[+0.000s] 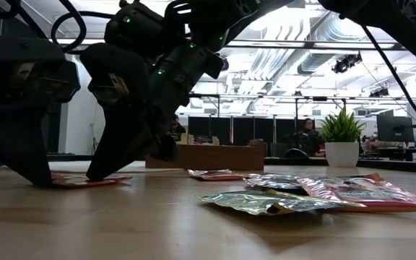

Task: Pick & Place Tea
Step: Put the orange tea bag into the right compartment of the wooden organizer

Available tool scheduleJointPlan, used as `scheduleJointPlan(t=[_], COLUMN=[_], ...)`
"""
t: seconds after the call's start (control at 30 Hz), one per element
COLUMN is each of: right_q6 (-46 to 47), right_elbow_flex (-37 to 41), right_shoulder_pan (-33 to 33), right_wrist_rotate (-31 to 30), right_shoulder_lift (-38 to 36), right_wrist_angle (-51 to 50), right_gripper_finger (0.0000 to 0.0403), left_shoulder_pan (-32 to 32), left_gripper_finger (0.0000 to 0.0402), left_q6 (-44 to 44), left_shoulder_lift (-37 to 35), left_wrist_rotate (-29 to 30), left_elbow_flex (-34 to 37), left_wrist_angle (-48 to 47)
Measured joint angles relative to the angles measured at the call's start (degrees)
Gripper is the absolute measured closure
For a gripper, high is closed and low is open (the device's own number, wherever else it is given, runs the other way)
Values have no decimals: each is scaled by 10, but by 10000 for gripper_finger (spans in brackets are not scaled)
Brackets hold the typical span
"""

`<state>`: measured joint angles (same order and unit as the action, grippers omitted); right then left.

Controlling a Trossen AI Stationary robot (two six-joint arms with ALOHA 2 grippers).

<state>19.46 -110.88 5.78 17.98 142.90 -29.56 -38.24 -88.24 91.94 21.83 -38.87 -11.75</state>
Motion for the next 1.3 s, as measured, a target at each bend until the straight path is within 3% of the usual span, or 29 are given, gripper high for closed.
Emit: scheduleJointPlan(t=[0.37,0.57,0.83,1.0,1.3], right_q6=[-21,-88,-186,-195,-188], right_elbow_flex=[4,5,3,2,2], right_shoulder_pan=[-5,-2,11,11,10], right_wrist_rotate=[-31,-28,15,34,68], right_shoulder_lift=[-48,-75,-111,-127,-133], right_wrist_angle=[-44,-95,-145,-145,-145], right_gripper_finger=[403,402,398,385,337], left_shoulder_pan=[-1,-1,0,1,1], left_gripper_finger=[402,401,401,401,401], left_q6=[30,78,230,332,435], left_shoulder_lift=[-15,-16,-17,-18,-18], left_wrist_rotate=[25,36,51,81,92], left_elbow_flex=[0,0,-24,-55,-117], left_wrist_angle=[-11,-13,-18,-36,-148])
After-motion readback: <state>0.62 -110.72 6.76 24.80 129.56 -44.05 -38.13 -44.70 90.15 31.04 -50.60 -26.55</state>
